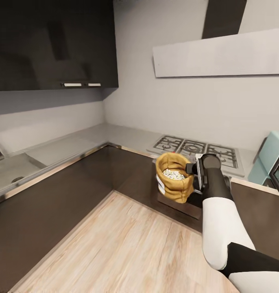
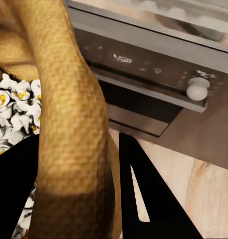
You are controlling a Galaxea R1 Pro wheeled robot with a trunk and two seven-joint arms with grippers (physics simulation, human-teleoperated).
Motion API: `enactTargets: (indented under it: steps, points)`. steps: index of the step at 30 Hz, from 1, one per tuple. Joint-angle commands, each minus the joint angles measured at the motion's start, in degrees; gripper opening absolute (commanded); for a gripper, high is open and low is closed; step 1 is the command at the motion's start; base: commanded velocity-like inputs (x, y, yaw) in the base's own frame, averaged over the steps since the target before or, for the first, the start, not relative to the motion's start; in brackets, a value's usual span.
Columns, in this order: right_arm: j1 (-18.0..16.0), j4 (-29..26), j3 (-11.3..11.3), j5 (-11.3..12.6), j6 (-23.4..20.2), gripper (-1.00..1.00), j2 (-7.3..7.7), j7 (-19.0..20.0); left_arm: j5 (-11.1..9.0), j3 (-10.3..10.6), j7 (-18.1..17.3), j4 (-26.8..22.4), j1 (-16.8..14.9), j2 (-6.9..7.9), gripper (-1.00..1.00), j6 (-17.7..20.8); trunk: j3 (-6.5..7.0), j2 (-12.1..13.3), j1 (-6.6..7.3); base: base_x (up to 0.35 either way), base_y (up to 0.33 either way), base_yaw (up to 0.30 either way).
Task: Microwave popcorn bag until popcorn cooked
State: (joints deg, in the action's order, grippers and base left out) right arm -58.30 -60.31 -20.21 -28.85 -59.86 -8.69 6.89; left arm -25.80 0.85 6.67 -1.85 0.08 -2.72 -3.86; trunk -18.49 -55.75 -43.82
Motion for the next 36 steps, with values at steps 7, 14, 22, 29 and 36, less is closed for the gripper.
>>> enactTargets:
  steps: [7,14,22,29,36]
  points:
    - [1.3,-0.1,-0.2,-0.6,-0.1,-1.00,1.07,0.5,-0.3,0.1,0.2,-0.1,0.0,-0.09,1.00,-0.1,-0.07,-0.1,0.02,-0.306,0.149,-0.006]
    - [1.6,-0.1,-0.2,-0.7,-0.1,-1.00,2.79,0.5,-0.3,0.1,0.2,-0.1,0.0,-0.01,1.00,-0.1,0.10,-0.1,0.02,-0.320,0.103,-0.204]
    - [1.8,-0.1,-0.3,-0.6,-0.1,-1.00,3.62,0.6,-0.2,0.1,0.2,-0.1,0.0,0.00,1.00,-0.1,0.34,-0.1,0.02,-0.334,0.025,-0.234]
    - [2.5,1.0,-0.3,-0.4,-0.1,-1.00,8.85,1.0,-0.2,0.1,0.2,-0.1,0.0,0.00,1.00,-0.1,0.55,-0.1,0.02,-0.337,0.000,-0.234]
    - [2.9,5.4,0.2,0.5,-0.1,-1.00,12.73,5.3,-0.2,0.1,0.2,-0.1,0.0,0.00,1.00,-0.1,0.75,-0.1,0.02,-0.337,0.000,-0.234]
